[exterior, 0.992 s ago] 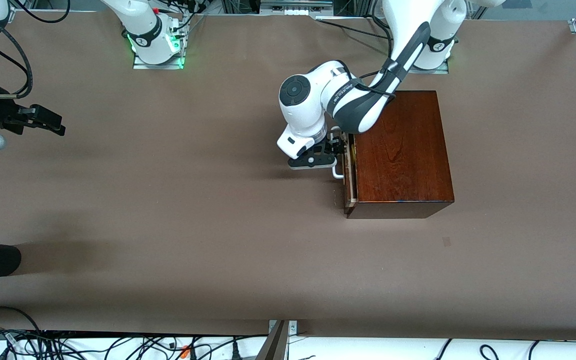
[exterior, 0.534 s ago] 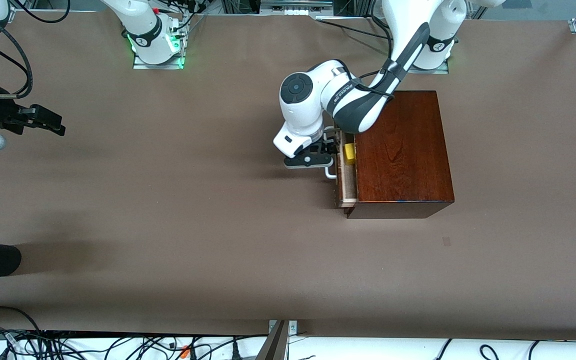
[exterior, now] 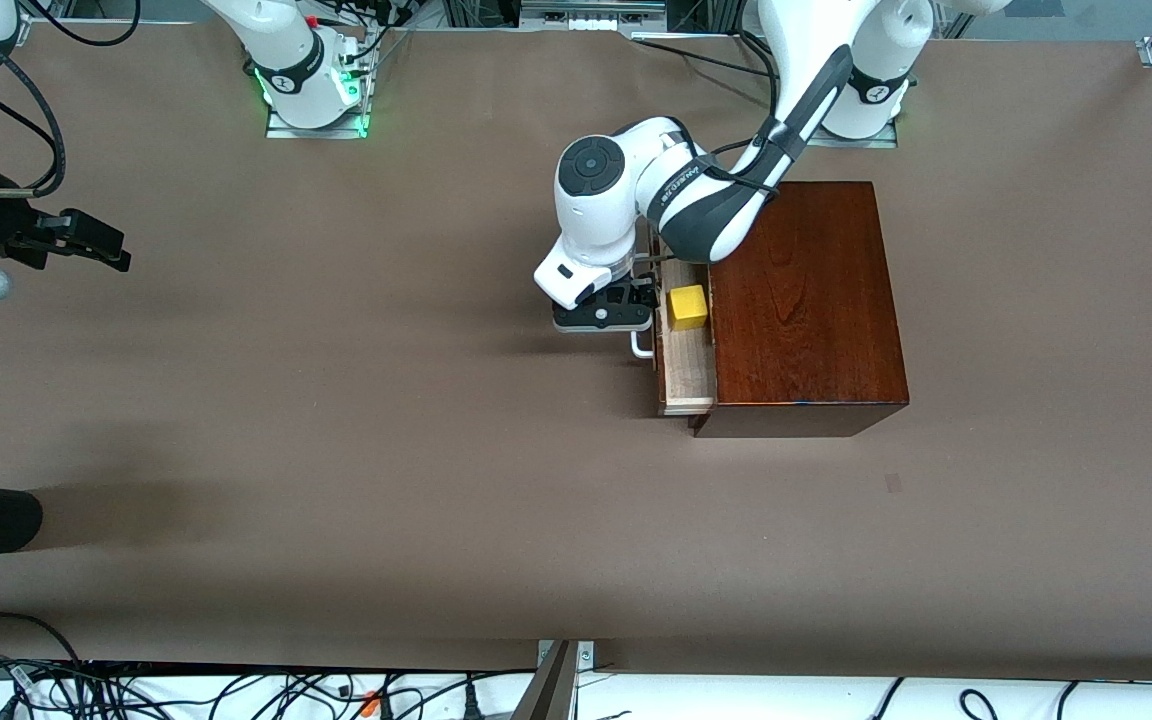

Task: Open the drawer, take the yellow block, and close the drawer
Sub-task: 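Pull the drawer open by its handle with the left gripper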

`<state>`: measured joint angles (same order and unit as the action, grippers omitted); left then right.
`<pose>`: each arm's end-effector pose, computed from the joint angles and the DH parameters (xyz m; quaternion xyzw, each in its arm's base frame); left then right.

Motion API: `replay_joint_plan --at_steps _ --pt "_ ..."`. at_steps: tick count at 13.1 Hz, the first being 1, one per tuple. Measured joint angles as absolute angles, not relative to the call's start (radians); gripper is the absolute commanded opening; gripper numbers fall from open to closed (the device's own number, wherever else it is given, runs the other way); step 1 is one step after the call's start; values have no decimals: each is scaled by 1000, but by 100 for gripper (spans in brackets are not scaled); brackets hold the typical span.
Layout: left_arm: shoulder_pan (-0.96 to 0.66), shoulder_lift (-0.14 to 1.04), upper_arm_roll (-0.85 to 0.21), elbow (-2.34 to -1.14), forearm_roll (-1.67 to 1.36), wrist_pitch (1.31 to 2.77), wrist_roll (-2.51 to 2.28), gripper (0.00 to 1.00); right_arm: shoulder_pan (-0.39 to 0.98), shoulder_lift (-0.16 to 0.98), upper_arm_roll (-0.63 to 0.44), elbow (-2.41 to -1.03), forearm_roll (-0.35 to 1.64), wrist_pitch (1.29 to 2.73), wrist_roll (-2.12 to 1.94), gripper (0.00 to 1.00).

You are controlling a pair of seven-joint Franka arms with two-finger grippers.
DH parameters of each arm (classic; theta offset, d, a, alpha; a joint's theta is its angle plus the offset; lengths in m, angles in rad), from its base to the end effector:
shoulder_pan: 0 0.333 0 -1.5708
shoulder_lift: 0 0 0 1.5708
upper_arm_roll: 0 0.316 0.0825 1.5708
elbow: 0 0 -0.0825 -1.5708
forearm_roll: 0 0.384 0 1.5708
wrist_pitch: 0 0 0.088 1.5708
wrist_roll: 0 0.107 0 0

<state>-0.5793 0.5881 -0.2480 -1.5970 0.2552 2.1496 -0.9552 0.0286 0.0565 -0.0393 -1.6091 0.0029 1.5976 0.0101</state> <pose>0.4916 -0.4854 0.2960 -0.9992 -0.0127 -0.0253 0.0287 0.5708 -0.0052 0.5769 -0.9994 0.0105 0.0340 0.0004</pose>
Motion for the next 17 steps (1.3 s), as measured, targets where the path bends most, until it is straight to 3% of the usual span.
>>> replay_joint_plan --at_steps 13,17 --pt "-580 576 -253 -1561 230 2149 -953 100 29 56 -39 -1609 3 1598 10 100" --pt "-583 543 -260 -1465 229 1991 -945 100 29 56 -39 -1609 3 1598 10 100"
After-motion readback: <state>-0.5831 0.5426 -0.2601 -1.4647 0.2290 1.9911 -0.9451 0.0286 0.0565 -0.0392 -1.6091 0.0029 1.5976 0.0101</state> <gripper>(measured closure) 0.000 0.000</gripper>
